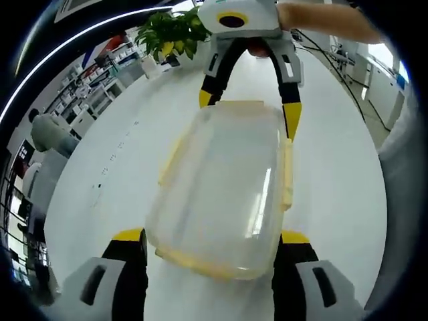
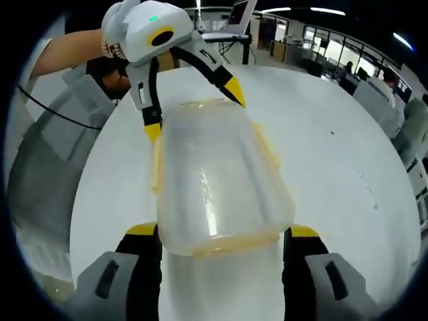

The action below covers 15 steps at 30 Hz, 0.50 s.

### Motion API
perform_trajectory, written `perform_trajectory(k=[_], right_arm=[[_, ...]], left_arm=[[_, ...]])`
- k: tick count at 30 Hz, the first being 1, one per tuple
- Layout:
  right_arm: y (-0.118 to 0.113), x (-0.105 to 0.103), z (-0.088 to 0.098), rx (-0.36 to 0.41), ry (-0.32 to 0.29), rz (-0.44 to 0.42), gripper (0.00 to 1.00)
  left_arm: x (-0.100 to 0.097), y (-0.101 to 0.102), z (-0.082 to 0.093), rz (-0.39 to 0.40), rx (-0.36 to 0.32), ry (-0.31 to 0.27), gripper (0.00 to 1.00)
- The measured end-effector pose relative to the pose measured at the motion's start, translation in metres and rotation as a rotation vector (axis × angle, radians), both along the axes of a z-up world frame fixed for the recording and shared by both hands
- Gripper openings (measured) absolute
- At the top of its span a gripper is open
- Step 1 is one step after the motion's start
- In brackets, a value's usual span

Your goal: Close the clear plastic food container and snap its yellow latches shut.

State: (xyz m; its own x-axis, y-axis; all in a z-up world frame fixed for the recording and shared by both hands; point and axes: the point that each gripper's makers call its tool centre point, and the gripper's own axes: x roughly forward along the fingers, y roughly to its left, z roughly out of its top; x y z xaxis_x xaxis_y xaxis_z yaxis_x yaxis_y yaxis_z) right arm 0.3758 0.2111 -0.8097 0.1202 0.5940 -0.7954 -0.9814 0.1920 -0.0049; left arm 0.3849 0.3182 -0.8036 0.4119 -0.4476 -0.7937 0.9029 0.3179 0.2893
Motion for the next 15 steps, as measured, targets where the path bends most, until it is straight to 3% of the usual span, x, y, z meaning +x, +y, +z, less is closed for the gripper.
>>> perform_trajectory(k=[15], right_arm=[[0.074, -0.013, -0.004, 0.018, 0.039, -0.018, 0.71]], left_arm=[[-0.01, 0.073, 0.0, 0.012, 0.038, 0.02, 0.73]])
